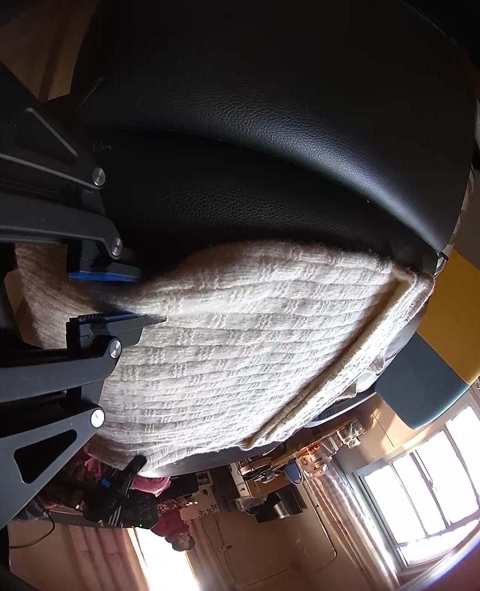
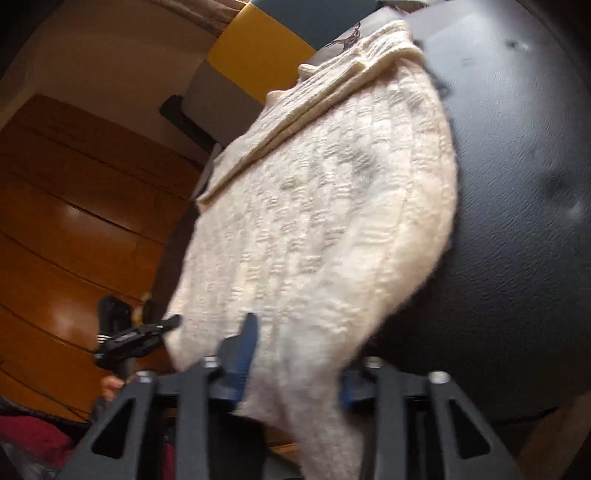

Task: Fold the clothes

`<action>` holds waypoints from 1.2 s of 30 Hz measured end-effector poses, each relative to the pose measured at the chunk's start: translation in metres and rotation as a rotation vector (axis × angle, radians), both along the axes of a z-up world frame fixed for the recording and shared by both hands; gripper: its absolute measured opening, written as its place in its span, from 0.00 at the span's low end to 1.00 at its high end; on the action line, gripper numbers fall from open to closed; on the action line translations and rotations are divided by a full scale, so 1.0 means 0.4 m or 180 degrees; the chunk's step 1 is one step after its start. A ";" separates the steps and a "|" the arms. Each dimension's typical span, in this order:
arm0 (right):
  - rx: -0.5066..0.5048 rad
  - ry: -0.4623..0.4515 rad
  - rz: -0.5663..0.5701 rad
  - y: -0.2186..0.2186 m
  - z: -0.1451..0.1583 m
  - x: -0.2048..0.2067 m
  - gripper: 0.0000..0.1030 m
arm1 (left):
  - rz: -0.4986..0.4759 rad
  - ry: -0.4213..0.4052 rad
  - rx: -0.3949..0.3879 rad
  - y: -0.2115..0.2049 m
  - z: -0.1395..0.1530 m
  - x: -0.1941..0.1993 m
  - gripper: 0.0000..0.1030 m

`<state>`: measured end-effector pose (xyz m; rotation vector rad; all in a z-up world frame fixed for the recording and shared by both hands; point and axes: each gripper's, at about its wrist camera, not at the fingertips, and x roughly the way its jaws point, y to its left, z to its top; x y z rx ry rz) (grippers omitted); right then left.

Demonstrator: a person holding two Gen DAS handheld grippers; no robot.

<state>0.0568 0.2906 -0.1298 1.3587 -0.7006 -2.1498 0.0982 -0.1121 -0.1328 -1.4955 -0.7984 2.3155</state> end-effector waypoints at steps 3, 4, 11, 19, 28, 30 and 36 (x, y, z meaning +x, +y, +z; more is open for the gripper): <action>0.0110 -0.0012 0.0087 -0.016 0.012 0.010 0.10 | -0.0101 0.0084 -0.0228 0.021 0.011 0.003 0.12; 0.0090 -0.0040 0.0173 -0.023 0.013 0.016 0.10 | -0.0152 0.0125 -0.0338 0.031 0.015 0.005 0.11; -0.0207 0.0060 0.0575 -0.033 0.034 0.055 0.11 | -0.0318 0.0108 0.0281 -0.012 0.013 0.033 0.10; -0.0720 0.0611 0.0353 0.014 0.168 -0.011 0.10 | -0.0321 0.0584 0.1178 -0.077 0.139 -0.023 0.10; -0.0726 0.0653 0.0066 0.041 0.211 -0.292 0.10 | -0.0225 0.0893 0.1620 -0.087 0.232 -0.287 0.10; -0.0738 0.0660 -0.0009 0.049 0.218 -0.358 0.10 | -0.0144 0.0927 0.1673 -0.095 0.238 -0.362 0.10; -0.0724 0.0335 -0.0394 0.090 0.160 -0.579 0.10 | 0.0217 0.0730 0.1621 -0.125 0.161 -0.579 0.10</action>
